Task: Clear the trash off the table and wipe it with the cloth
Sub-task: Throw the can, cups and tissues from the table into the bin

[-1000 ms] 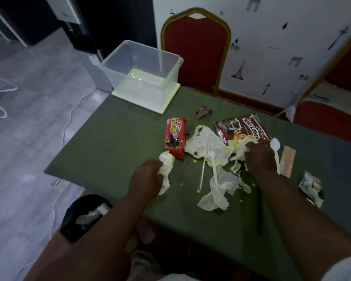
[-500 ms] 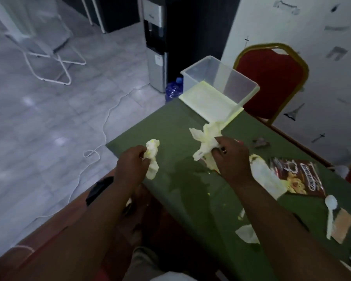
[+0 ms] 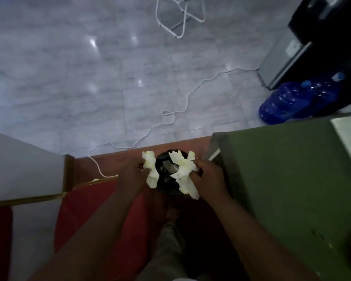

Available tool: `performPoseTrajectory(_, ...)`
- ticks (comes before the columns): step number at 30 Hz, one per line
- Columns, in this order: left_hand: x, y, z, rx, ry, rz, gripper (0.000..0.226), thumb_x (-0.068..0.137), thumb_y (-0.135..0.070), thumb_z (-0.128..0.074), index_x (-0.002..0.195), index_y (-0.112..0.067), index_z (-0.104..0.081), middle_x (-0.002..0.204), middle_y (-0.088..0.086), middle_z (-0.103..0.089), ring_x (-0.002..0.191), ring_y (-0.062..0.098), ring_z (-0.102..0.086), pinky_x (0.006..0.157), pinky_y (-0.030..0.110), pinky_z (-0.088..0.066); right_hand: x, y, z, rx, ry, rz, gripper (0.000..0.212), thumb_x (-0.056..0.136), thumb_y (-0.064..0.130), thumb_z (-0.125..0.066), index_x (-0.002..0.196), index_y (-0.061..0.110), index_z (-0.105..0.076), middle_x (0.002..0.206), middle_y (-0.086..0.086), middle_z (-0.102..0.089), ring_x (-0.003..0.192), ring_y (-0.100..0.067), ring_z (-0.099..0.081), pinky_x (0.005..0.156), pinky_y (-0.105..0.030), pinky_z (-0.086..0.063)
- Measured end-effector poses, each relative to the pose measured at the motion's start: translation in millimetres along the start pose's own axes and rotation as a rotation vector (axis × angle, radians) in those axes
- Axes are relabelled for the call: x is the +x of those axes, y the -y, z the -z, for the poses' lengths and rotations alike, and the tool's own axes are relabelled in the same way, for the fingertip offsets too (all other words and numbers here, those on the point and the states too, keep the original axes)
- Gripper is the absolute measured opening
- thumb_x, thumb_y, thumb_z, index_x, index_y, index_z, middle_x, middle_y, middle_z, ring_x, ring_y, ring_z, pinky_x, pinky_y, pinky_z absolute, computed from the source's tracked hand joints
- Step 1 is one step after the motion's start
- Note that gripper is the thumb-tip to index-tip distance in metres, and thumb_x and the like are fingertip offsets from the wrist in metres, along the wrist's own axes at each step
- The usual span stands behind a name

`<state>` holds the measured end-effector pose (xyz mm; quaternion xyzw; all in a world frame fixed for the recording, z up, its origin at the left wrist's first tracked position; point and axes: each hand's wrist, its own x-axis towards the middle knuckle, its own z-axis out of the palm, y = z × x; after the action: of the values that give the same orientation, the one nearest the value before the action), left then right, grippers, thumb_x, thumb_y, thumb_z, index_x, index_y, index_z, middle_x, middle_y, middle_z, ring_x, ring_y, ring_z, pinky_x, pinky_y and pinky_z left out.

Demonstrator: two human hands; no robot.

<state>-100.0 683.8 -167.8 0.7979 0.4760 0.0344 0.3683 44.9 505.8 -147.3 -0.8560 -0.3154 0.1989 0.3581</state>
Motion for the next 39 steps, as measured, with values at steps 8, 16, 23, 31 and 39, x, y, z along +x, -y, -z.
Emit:
performPoseTrajectory(8, 66, 111, -110, 0.032, 0.165, 0.142, 0.019, 0.07, -0.018, -0.056, 0.076, -0.004, -0.068, 0.078, 0.009, -0.07, 0.076, 0.025, -0.066, 0.067, 0.03, -0.042, 66, -119, -144, 0.007, 0.254, -0.445, 0.016, 0.082, 0.0, -0.054, 0.075, 0.014, -0.056, 0.075, -0.009, -0.059, 0.075, -0.026, -0.058, 0.057, -0.028, -0.038)
performPoseTrajectory(16, 128, 134, -191, 0.101, 0.3, 0.145, 0.011, 0.079, -0.005, -0.064, 0.083, -0.014, -0.059, 0.092, 0.014, -0.067, 0.087, 0.026, -0.061, 0.065, 0.028, -0.03, 110, -203, -216, 0.025, 0.285, -0.634, 0.026, 0.084, 0.002, -0.058, 0.109, 0.003, -0.065, 0.108, -0.013, -0.066, 0.099, -0.025, -0.061, 0.073, -0.024, -0.038)
performPoseTrajectory(23, 148, 144, -213, 0.091, 0.459, 0.211, 0.048, 0.084, -0.008, -0.068, 0.131, -0.007, -0.057, 0.137, 0.01, -0.057, 0.129, 0.023, -0.05, 0.1, 0.021, -0.033, 119, -217, -230, 0.153, 0.273, -0.742, 0.047, 0.084, -0.006, -0.052, 0.127, 0.012, -0.06, 0.128, -0.011, -0.06, 0.115, -0.027, -0.058, 0.095, -0.037, -0.05)
performPoseTrajectory(31, 127, 139, -196, 0.085, 0.509, 0.22, 0.051, 0.087, -0.017, -0.065, 0.135, -0.006, -0.054, 0.138, 0.011, -0.056, 0.126, 0.024, -0.053, 0.1, 0.028, -0.039, 97, -209, -211, 0.25, 0.288, -0.769, 0.038, 0.09, -0.001, -0.052, 0.126, 0.009, -0.059, 0.127, -0.014, -0.06, 0.114, -0.026, -0.058, 0.093, -0.036, -0.05)
performPoseTrajectory(39, 86, 104, -172, 0.069, 0.431, 0.183, 0.055, 0.09, -0.029, -0.064, 0.141, -0.011, -0.049, 0.138, 0.01, -0.056, 0.126, 0.022, -0.054, 0.1, 0.029, -0.04, 65, -171, -173, 0.298, 0.264, -0.69, 0.033, 0.091, 0.004, -0.055, 0.122, 0.012, -0.061, 0.123, -0.012, -0.063, 0.109, -0.022, -0.06, 0.091, -0.036, -0.051)
